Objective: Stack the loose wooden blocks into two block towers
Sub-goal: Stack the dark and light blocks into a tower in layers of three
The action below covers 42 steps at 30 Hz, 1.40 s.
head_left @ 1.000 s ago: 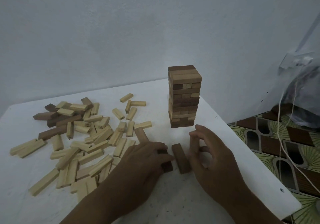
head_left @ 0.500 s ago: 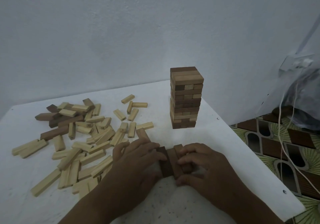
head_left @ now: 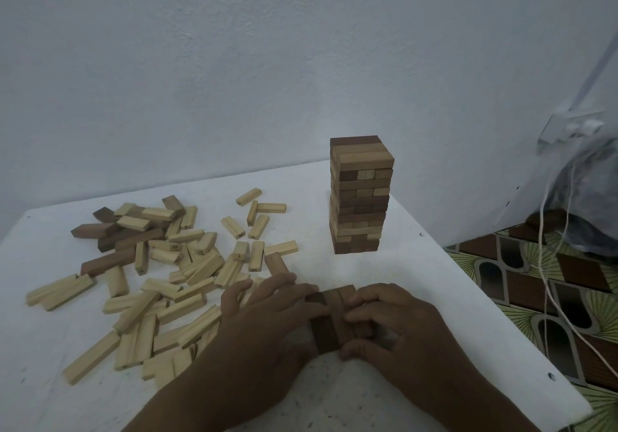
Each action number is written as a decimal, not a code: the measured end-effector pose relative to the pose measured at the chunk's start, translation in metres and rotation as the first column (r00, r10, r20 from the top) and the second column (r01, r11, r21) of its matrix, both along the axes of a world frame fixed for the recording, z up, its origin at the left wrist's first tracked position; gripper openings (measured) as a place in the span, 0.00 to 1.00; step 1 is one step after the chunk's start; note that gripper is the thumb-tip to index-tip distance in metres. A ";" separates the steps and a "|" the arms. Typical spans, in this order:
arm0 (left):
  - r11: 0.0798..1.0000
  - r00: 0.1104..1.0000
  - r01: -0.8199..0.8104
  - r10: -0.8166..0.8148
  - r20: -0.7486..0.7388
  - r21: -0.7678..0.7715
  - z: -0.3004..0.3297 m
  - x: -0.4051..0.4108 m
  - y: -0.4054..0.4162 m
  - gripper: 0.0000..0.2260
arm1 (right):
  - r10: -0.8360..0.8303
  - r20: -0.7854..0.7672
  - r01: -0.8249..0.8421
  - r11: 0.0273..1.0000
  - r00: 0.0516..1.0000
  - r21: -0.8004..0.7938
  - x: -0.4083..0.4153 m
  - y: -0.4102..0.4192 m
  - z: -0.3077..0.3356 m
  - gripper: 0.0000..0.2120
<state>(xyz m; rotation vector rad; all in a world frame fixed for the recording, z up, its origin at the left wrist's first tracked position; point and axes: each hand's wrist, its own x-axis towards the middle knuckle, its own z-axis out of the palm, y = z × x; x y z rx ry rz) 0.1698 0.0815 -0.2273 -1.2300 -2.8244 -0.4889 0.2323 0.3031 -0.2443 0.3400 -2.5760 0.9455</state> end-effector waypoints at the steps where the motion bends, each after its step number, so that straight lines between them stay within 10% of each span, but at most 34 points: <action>1: 1.000 1.000 0.001 -0.001 0.004 0.002 0.000 0.001 0.000 0.22 | -0.005 0.001 0.005 1.000 1.000 0.005 0.000 0.000 0.001 0.17; 20: 0.993 0.992 -0.057 0.045 0.114 0.106 0.018 0.002 0.018 0.18 | 0.085 0.333 -0.092 0.996 0.939 0.006 -0.015 0.011 0.033 0.17; 42: 0.876 0.996 -0.049 0.008 0.089 0.480 0.169 -0.075 0.067 0.26 | 0.097 0.089 -0.099 0.995 0.991 0.011 -0.083 0.061 0.214 0.26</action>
